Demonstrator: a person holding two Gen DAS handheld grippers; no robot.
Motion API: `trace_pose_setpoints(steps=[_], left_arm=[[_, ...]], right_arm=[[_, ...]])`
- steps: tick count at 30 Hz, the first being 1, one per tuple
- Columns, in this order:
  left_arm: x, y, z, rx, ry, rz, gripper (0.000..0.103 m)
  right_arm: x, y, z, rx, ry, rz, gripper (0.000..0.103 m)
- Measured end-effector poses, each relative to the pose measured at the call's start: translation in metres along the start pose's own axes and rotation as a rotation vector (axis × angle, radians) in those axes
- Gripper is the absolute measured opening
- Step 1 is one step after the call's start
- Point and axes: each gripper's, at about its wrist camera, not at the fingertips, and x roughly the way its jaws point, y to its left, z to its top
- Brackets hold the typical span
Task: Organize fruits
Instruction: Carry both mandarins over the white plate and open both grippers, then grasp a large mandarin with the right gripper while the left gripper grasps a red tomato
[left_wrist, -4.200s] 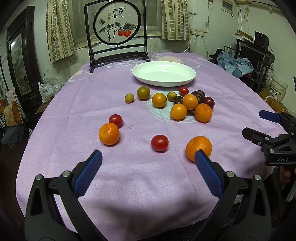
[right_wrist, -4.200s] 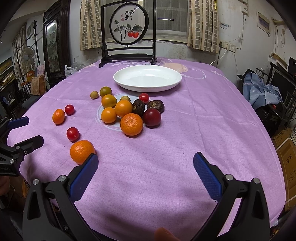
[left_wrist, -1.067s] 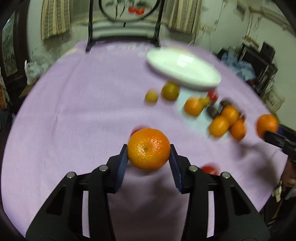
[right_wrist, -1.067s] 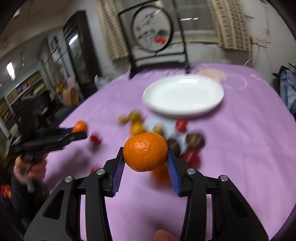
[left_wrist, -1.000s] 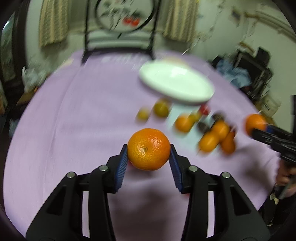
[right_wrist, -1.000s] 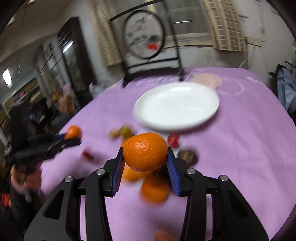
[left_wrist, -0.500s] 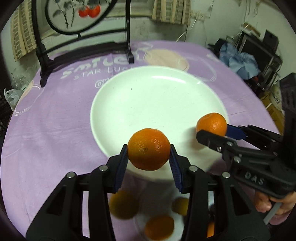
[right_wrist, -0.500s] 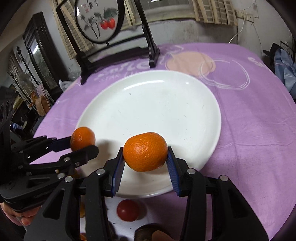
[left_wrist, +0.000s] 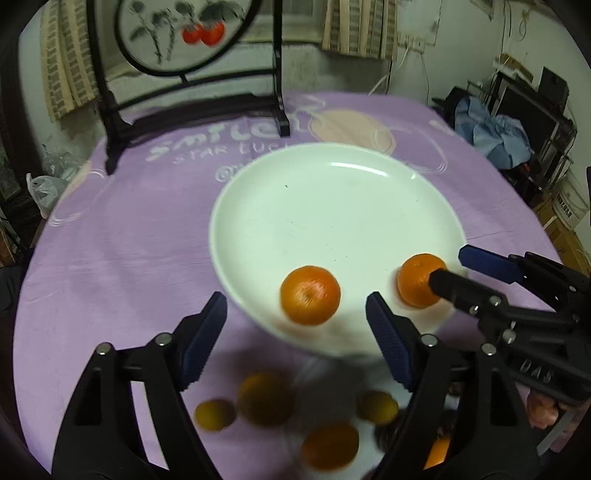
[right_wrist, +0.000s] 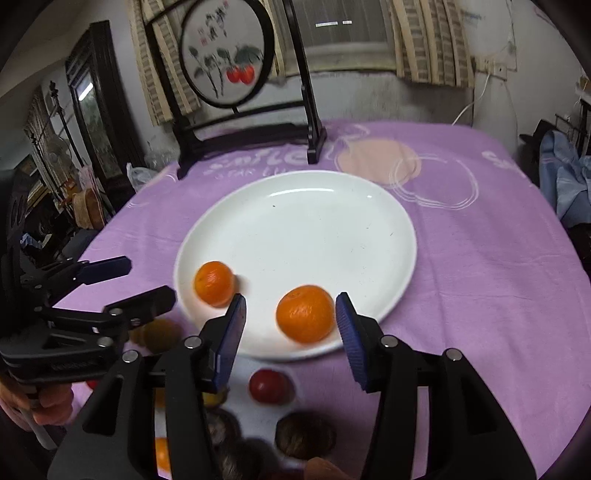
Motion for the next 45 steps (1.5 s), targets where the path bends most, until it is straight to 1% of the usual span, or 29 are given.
trace_pose_setpoints(steps=[2,4,6,7,9,12,15,17,18,20,23,26,33,41,43,45], left_arm=[[-0.028,0.003,-0.015,-0.003,-0.032,-0.008,0.088],[-0.048,0.004,-0.031,0.002,-0.051,-0.014,0.090],[-0.075,0.006,-0.057,0.004,-0.083,-0.007,0.095],[-0.082,0.006,-0.067,0.005,-0.094,-0.006,0.097],[-0.100,0.007,-0.096,0.014,-0.119,-0.012,0.098],[-0.114,0.004,-0.137,0.020,-0.124,-0.025,0.098],[-0.113,0.000,-0.170,0.034,-0.116,-0.046,0.098],[-0.110,0.000,-0.184,0.028,-0.110,-0.058,0.098],[-0.107,0.000,-0.189,0.024,-0.101,-0.076,0.098],[-0.103,-0.001,-0.195,0.021,-0.097,-0.078,0.098],[-0.096,-0.003,-0.199,0.040,-0.076,-0.042,0.098],[-0.100,-0.002,-0.202,0.054,-0.107,-0.061,0.098],[-0.097,-0.001,-0.204,0.056,-0.086,-0.078,0.098],[-0.095,0.000,-0.203,0.053,-0.074,-0.089,0.098],[-0.095,0.001,-0.203,0.047,-0.071,-0.096,0.098],[-0.095,0.002,-0.203,0.044,-0.070,-0.103,0.098]], right_arm=[[-0.024,0.006,-0.018,0.002,-0.035,-0.001,0.052],[-0.043,0.012,-0.039,0.001,-0.058,0.002,0.053],[-0.058,0.018,-0.061,-0.003,-0.067,0.009,0.066],[-0.066,0.021,-0.076,-0.002,-0.064,0.010,0.066],[-0.074,0.025,-0.096,0.002,-0.045,0.017,0.066],[-0.072,0.032,-0.117,0.000,0.013,0.011,0.066],[-0.066,0.037,-0.128,-0.005,0.045,-0.005,0.066],[-0.063,0.038,-0.132,0.003,0.059,0.002,0.066],[-0.060,0.039,-0.133,0.003,0.068,-0.002,0.066],[-0.056,0.042,-0.137,0.000,0.077,-0.016,0.066],[-0.048,0.041,-0.142,0.018,0.105,-0.023,0.066],[-0.046,0.037,-0.142,0.044,0.118,-0.011,0.066],[-0.043,0.041,-0.141,0.018,0.120,-0.009,0.066],[-0.035,0.043,-0.137,0.023,0.145,0.006,0.066],[-0.034,0.044,-0.136,0.017,0.152,0.006,0.063],[-0.033,0.045,-0.135,0.014,0.155,0.001,0.056]])
